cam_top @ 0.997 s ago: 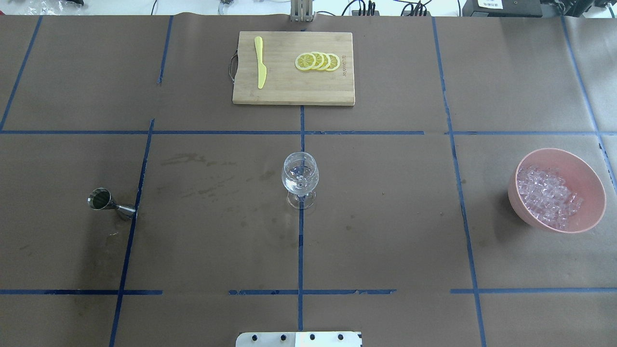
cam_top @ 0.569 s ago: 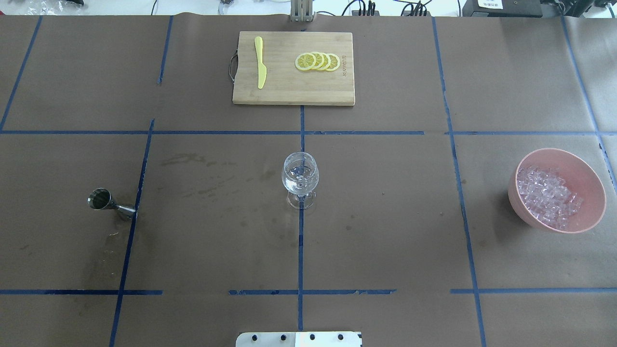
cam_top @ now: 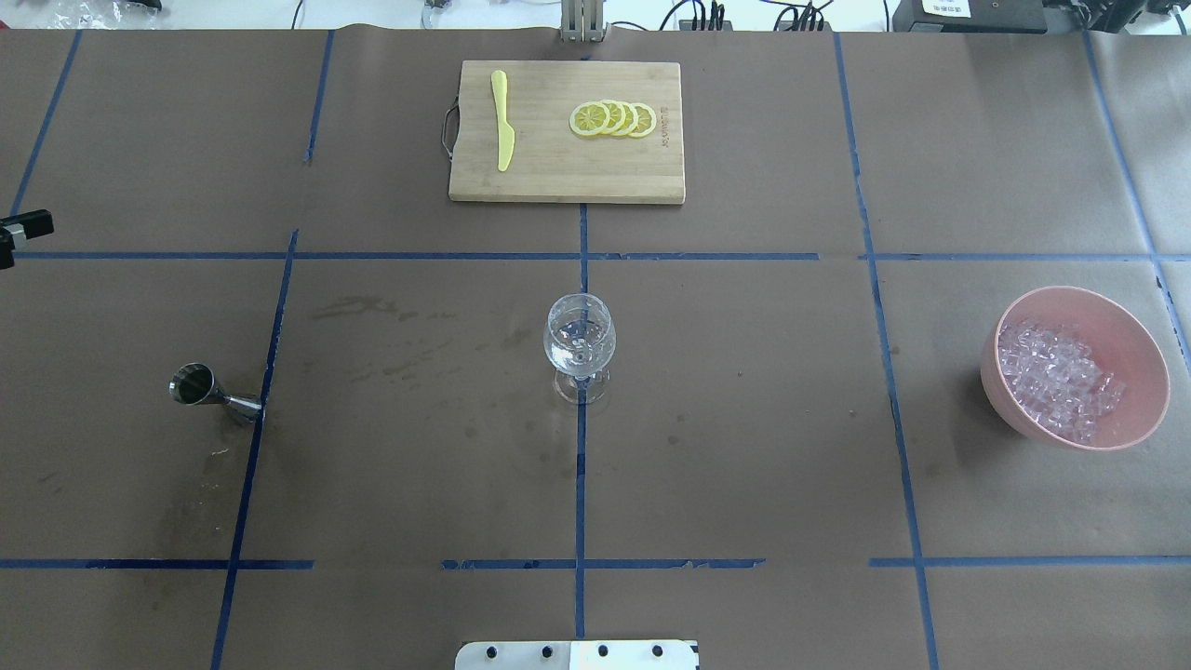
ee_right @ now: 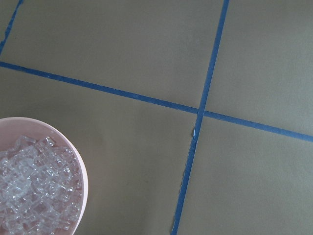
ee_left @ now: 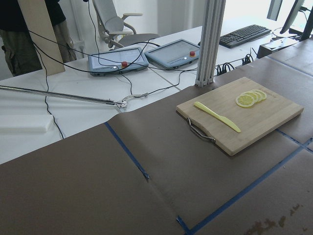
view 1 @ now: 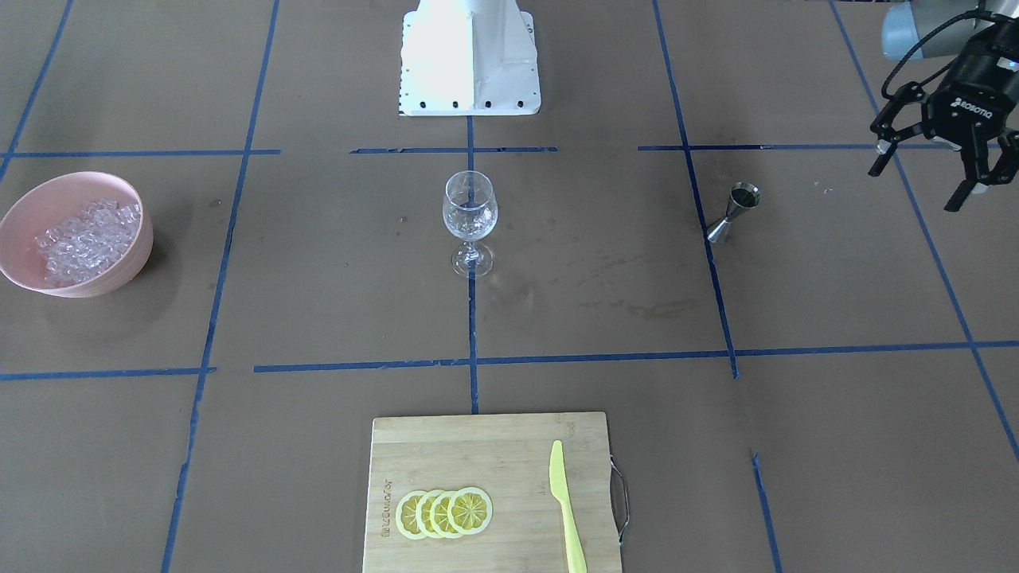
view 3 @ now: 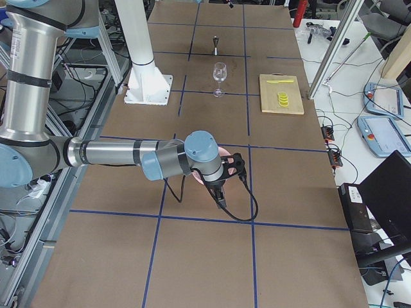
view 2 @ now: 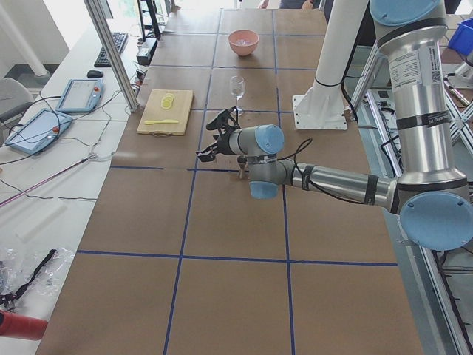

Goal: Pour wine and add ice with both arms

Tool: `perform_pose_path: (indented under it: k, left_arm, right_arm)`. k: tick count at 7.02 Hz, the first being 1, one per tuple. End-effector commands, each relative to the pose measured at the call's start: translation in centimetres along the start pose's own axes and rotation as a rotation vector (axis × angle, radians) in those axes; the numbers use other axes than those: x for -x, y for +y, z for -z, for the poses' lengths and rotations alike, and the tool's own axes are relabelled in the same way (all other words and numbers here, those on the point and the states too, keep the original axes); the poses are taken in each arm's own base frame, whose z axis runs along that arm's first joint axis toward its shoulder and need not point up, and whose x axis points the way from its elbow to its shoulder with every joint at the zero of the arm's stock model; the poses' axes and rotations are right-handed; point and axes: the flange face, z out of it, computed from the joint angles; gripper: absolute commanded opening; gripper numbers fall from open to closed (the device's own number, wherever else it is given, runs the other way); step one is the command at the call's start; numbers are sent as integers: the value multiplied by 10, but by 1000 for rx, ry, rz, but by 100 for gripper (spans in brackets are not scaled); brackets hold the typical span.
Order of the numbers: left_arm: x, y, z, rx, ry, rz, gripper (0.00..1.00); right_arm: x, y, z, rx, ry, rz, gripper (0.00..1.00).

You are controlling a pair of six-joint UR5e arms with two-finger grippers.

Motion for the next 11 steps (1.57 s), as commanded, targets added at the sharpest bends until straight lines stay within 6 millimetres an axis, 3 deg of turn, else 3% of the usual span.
perform_pose_path:
  k: [1, 3, 5, 9, 11]
  left_arm:
    - [-54, 37, -29, -68, -90, 57, 100]
    - [-100, 73, -44, -113, -144, 133, 100]
    - [-150, 114, -47, -182, -203, 174, 100]
    - [-184, 176, -51, -230, -273, 157, 100]
    - [-189, 203, -69, -219, -279, 172, 100]
  right_arm:
    - [-1, 2, -1, 2, 0, -4, 100]
    - [-1, 2, -1, 2, 0, -4, 100]
    - [-1, 2, -1, 4, 0, -5, 100]
    - [-1, 3, -1, 5, 0, -6, 100]
    - [-1, 3, -1, 5, 0, -4, 100]
